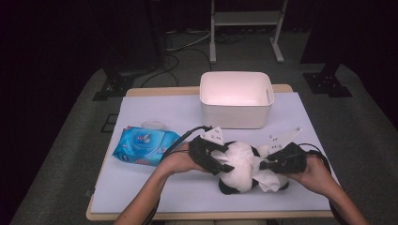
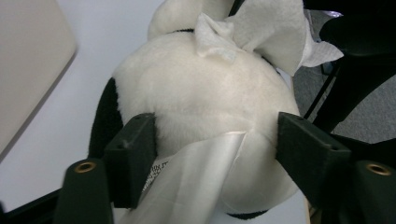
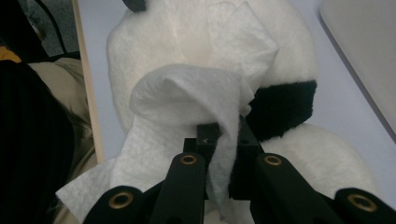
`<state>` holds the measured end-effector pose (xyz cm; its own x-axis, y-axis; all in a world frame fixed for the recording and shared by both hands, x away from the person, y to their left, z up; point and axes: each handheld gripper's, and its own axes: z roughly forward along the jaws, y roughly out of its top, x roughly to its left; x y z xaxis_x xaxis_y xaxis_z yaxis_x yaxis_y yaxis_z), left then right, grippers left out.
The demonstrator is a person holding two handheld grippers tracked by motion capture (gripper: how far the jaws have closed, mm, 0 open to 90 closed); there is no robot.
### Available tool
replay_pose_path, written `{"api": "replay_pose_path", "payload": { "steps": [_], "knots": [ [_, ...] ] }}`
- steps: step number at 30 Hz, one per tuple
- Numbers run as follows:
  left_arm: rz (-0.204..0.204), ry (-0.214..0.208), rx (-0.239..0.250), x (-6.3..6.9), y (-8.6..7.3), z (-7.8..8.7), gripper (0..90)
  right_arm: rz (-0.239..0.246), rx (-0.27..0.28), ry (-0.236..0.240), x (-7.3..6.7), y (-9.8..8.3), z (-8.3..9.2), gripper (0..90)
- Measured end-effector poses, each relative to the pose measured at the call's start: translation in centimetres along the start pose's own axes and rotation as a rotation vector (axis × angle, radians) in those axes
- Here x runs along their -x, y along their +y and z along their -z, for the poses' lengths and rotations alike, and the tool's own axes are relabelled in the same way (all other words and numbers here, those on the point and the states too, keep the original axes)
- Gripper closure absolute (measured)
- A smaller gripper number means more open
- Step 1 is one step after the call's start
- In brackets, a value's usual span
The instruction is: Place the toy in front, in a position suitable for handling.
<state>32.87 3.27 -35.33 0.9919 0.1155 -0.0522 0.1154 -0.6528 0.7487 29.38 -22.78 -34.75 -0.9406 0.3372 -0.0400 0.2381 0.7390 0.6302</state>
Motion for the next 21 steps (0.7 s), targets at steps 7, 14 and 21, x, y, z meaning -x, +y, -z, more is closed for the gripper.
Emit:
{"api": "replay_pose_path", "payload": {
  "steps": [7,14,21],
  "knots": [
    [-0.011,0.005,0.024,0.6,0.0,-0.5,34.8,0.001,0.005,-0.005,0.0,0.9,0.6,84.9],
    [-0.024,0.006,0.025,0.9,0.2,-0.5,35.4,0.046,0.015,0.001,0.2,3.2,0.5,84.9],
    [-0.024,0.010,0.022,0.7,0.0,-0.4,36.2,0.065,0.011,0.010,0.7,5.2,0.0,84.9]
  ]
}}
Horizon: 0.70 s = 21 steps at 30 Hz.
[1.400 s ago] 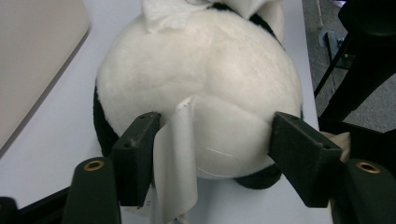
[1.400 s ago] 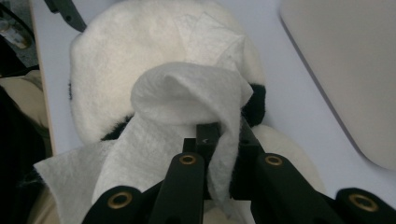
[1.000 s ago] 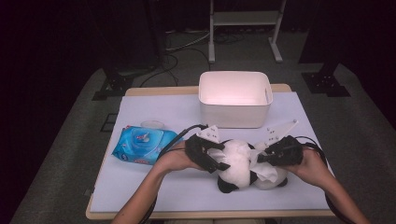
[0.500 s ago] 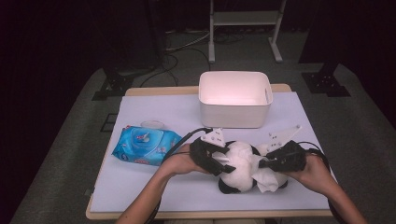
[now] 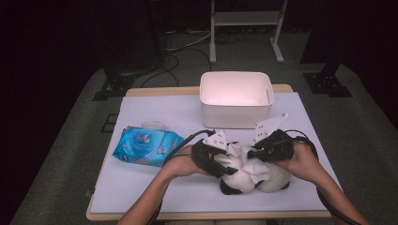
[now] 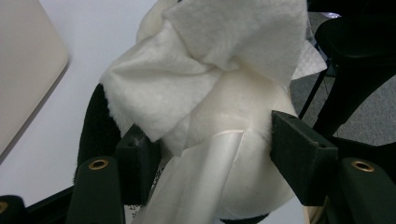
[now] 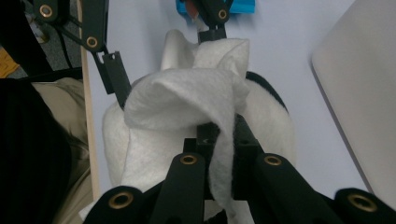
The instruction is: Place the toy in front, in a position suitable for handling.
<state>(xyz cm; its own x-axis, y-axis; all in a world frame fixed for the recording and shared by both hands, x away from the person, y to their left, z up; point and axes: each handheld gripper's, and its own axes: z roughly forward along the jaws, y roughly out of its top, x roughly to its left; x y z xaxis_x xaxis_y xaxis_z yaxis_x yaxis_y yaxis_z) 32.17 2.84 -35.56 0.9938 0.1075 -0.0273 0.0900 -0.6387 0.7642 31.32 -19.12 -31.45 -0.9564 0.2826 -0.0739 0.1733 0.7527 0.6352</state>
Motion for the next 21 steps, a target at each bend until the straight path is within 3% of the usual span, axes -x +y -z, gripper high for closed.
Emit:
{"api": "replay_pose_path", "payload": {
  "steps": [7,21],
  "knots": [
    [-0.005,-0.006,0.004,-0.2,-0.2,0.1,36.6,-0.024,0.003,0.010,1.0,-0.3,0.1,84.8],
    [-0.015,0.002,-0.018,-0.3,-0.1,0.2,37.2,-0.102,-0.020,-0.001,2.9,-2.9,0.6,84.7]
  ]
}}
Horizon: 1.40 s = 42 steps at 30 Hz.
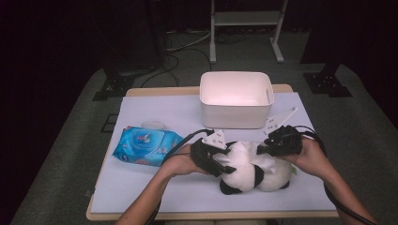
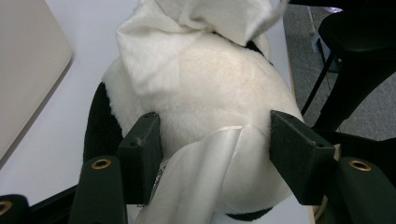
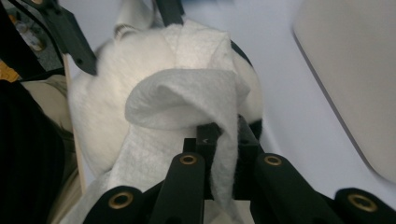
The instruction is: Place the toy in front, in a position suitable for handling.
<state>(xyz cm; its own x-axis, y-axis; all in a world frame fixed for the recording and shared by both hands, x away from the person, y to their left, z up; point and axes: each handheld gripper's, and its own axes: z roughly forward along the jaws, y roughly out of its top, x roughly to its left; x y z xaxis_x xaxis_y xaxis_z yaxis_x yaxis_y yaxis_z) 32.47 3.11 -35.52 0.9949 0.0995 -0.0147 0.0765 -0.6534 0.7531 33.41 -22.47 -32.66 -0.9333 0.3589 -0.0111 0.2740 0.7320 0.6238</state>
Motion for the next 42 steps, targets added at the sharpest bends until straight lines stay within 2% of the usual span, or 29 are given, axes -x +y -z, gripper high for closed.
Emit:
{"api": "replay_pose_path", "payload": {
  "steps": [3,5,7,14,23,31,34,38,42],
  "knots": [
    [-0.008,-0.001,-0.005,-0.1,0.0,0.2,37.4,-0.030,-0.018,-0.012,0.9,-0.8,0.0,84.6],
    [-0.005,-0.006,-0.001,-0.2,0.0,0.3,37.7,-0.059,-0.015,0.003,1.4,-1.5,0.1,84.6],
    [-0.004,-0.008,0.000,-0.2,0.0,0.3,37.4,-0.069,-0.008,0.018,1.4,-1.7,0.0,84.7],
    [0.027,0.017,-0.016,-0.5,-0.2,0.6,30.8,-0.057,0.011,0.046,0.5,-1.4,-0.7,85.2],
    [0.044,0.024,-0.016,-0.6,-0.5,1.6,28.8,-0.012,-0.010,0.056,-1.0,-0.1,-1.8,85.3],
    [0.037,0.010,-0.033,-0.1,-0.7,1.8,28.4,0.018,-0.015,0.060,-2.6,0.1,-1.9,85.5],
    [0.017,-0.009,-0.034,0.3,-0.8,1.6,32.4,0.028,-0.015,0.068,-3.0,0.1,-1.8,85.5],
    [0.002,-0.010,-0.031,0.8,-0.8,1.6,35.3,0.035,-0.022,0.068,-3.2,0.2,-1.4,85.4],
    [-0.004,-0.014,-0.021,1.0,-0.8,1.4,36.3,0.030,0.000,0.069,-2.9,0.7,-1.1,85.4]
  ]
}}
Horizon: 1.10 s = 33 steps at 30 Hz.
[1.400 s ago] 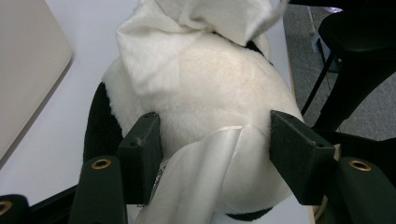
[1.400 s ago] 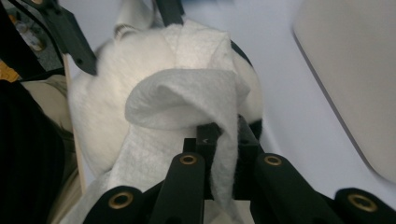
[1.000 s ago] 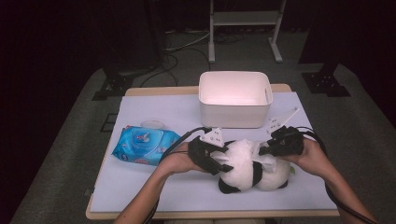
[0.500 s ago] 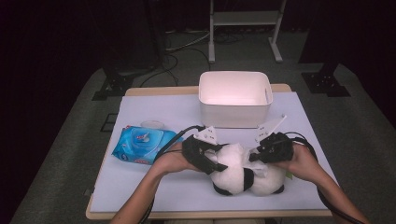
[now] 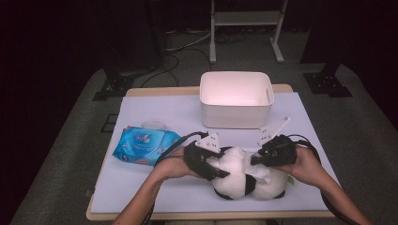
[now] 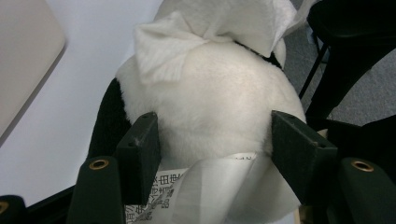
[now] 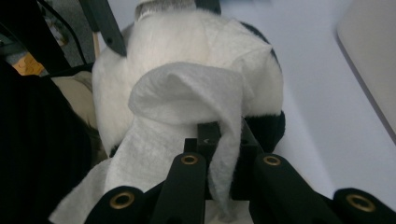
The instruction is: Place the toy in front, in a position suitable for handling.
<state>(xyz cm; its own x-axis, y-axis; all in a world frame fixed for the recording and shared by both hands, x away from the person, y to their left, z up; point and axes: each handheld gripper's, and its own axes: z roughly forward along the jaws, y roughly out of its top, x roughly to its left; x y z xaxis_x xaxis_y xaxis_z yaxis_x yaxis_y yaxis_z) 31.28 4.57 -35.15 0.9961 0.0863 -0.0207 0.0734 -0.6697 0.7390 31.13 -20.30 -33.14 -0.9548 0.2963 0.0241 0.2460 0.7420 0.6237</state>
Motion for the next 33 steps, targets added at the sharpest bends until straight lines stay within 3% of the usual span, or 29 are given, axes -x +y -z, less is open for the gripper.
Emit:
{"api": "replay_pose_path", "payload": {
  "steps": [4,19,24,33],
  "knots": [
    [-0.013,-0.003,0.004,0.2,0.0,0.0,36.5,0.023,0.013,0.011,0.1,1.1,0.0,85.4],
    [-0.030,0.005,-0.006,0.7,0.2,-0.1,36.8,0.071,-0.017,0.059,0.7,5.6,-2.1,85.1],
    [-0.031,0.000,0.010,0.5,0.1,-0.2,37.1,0.032,-0.010,0.081,1.7,5.0,-2.0,85.1],
    [-0.037,-0.007,-0.003,0.5,0.4,-0.2,37.4,-0.006,0.010,0.045,2.3,2.4,-0.5,85.1]
  ]
}}
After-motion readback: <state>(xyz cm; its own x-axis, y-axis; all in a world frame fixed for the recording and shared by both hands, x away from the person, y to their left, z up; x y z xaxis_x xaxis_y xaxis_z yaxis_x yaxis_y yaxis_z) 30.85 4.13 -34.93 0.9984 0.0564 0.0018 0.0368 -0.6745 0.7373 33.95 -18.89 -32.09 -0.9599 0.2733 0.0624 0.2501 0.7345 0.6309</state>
